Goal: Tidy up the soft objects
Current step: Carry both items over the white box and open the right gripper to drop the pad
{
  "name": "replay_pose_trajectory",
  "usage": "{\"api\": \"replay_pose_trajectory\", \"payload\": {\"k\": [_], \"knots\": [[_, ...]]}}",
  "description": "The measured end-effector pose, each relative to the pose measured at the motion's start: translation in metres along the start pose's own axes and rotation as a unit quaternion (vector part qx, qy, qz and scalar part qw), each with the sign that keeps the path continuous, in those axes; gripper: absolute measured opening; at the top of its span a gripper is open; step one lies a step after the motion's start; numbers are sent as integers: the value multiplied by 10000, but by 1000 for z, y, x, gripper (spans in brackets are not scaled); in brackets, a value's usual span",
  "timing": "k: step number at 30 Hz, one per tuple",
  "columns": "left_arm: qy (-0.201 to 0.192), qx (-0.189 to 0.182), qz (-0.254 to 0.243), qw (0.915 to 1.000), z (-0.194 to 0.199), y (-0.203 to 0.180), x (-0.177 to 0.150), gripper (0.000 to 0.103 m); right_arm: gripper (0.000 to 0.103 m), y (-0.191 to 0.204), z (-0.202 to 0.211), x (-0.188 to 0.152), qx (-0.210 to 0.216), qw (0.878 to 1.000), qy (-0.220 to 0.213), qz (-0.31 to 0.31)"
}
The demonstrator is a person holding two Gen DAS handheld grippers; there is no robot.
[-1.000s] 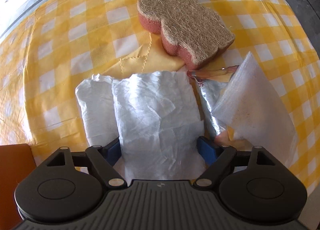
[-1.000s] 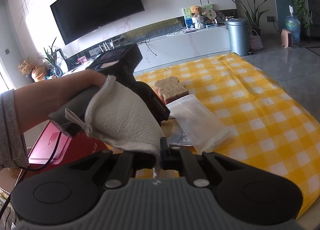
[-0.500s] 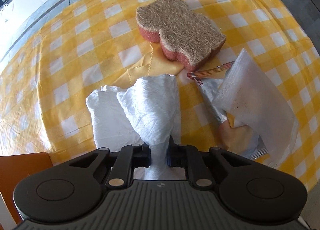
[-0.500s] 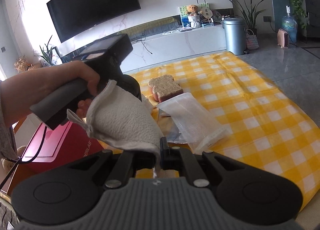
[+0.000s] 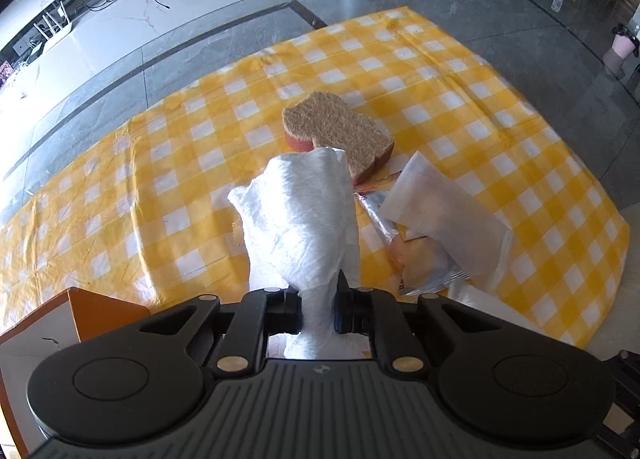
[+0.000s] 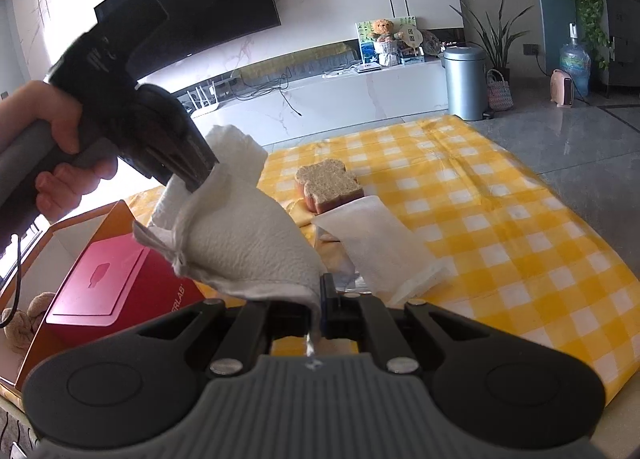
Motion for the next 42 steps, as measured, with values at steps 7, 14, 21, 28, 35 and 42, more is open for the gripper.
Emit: {"api": "replay_pose_trajectory", "payload": {"k": [7,14,21,28,35,42], "knots": [[-619,-270,-91,9977,53,-12,-16,15,3,1,11,4,-37,9999,-147,10],[-1579,-228,-199,9870,115,-8,-58,15,3,9,27,13,-150,9991,-400,72],[-2107,-254,6,9772,166,29,-110,15,3,25,64,29,32,9951,-978,-152],[-2787,-539,1069,9529,181,100,-164,15,3,88,100,46,1093,9836,-1360,-457],[-3237,-582,1423,9336,194,142,-194,15,3,182,106,42,2310,9687,-905,-64],[-3709,-318,1572,9147,205,181,-213,15,3,272,66,29,1747,9762,-583,1147]]}}
Point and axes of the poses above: each gripper's, at about its wrist camera, not at the fingertips, and z roughly against the way its jaws point, y to its left, x to its top, the point moved 5 cm from there along -z, roughly the way its jaws point, and after that the axes turned 15 degrees about -x, right-handed, at the moved point
